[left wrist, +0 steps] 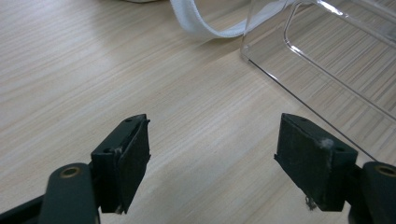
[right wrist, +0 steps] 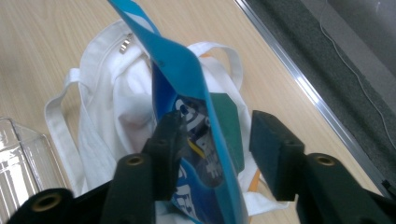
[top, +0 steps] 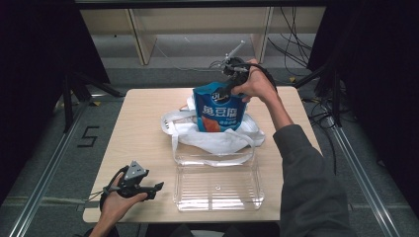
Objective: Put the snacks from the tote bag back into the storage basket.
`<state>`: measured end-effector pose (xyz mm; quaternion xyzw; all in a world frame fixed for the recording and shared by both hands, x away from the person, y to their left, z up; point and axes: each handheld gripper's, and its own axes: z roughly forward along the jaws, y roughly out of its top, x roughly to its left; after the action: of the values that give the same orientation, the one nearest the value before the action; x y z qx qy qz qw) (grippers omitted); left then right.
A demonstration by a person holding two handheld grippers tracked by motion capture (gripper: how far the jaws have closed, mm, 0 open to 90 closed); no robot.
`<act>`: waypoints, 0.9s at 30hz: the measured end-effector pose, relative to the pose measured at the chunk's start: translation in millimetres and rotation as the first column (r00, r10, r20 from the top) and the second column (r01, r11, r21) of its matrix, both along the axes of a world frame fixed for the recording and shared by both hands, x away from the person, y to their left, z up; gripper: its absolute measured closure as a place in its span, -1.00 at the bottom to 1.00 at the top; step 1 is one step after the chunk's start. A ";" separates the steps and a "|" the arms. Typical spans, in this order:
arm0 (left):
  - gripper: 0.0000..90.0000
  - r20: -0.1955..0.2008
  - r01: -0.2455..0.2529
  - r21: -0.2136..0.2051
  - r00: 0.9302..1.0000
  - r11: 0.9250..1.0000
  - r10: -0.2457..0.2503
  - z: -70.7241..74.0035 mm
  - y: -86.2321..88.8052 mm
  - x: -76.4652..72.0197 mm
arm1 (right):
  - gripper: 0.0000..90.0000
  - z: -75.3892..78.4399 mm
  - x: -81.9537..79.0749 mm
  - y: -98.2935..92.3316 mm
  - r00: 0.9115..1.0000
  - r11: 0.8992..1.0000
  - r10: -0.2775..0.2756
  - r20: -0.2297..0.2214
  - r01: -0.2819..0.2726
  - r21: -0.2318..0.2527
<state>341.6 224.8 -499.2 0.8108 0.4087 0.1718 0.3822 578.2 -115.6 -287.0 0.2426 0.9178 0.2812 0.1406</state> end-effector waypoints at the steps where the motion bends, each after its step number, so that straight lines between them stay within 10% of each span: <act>1: -0.44 0.008 0.009 0.011 1.000 1.000 -0.009 0.5 1.5 0.4 | 0.30 -0.5 1.0 0.6 1.000 1.000 0.001 -0.007 -0.001 0.002; 27: -0.44 0.000 0.017 0.011 1.000 1.000 -0.017 -1.2 -0.9 -1.1 | 0.96 -2.4 12.4 5.1 0.991 0.990 0.122 -0.062 -0.127 -0.068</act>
<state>340.5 223.8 -500.4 0.8164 0.4007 0.1705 0.3792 590.7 -110.5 -289.4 0.1876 0.9443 0.2490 0.1050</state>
